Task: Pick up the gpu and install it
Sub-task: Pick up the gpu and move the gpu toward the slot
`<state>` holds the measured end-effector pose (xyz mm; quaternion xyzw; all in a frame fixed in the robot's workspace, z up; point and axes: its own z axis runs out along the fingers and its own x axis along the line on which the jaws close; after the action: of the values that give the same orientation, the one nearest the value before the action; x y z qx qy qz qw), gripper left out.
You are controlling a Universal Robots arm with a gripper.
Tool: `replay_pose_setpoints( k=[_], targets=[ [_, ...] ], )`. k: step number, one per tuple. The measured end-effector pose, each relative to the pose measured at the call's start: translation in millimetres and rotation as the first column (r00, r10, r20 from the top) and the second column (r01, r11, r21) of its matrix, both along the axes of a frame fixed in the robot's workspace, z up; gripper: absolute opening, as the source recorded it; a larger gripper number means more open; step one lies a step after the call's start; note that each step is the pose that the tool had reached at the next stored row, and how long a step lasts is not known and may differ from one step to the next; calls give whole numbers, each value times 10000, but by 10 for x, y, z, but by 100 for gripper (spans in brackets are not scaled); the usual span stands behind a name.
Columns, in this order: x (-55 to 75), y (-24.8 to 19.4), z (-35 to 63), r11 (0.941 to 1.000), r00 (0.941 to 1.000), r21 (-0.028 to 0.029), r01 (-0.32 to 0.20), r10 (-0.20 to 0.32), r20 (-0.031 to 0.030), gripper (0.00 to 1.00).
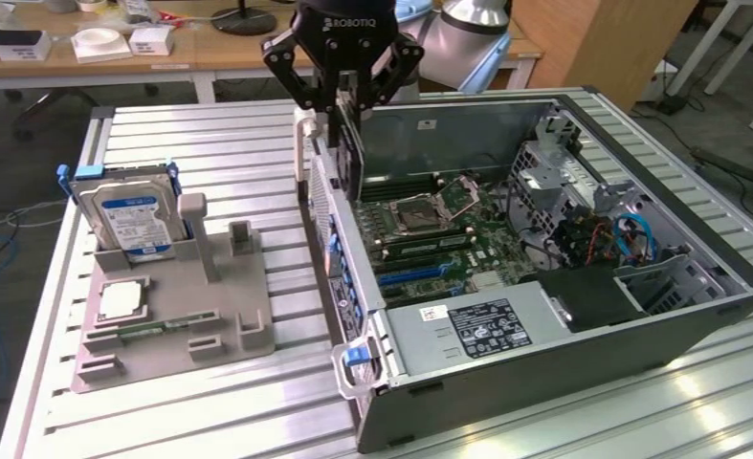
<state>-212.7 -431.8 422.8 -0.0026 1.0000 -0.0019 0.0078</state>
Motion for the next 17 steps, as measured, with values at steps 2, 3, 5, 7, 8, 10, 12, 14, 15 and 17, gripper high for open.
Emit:
replay_pose_setpoints(
  k=[2,3,5,7,8,10,12,14,15,17],
  targets=[
    [29,0,0,10000,10000,1,0,0,1,27],
    [43,0,0,10000,10000,0,0,0,0,27],
    [69,0,0,10000,10000,0,2,-2,0,27],
    [97,0,0,10000,10000,0,1,-1,0,27],
    [108,0,0,10000,10000,0,1,-1,0,27],
    [136,0,0,10000,10000,0,1,-1,0,27],
    [162,0,0,10000,10000,0,1,-1,0,27],
    [187,0,0,10000,10000,-1,0,0,0,27],
    [200,0,0,10000,10000,0,0,0,0,27],
    [228,0,0,10000,10000,0,0,0,0,27]
  ],
)
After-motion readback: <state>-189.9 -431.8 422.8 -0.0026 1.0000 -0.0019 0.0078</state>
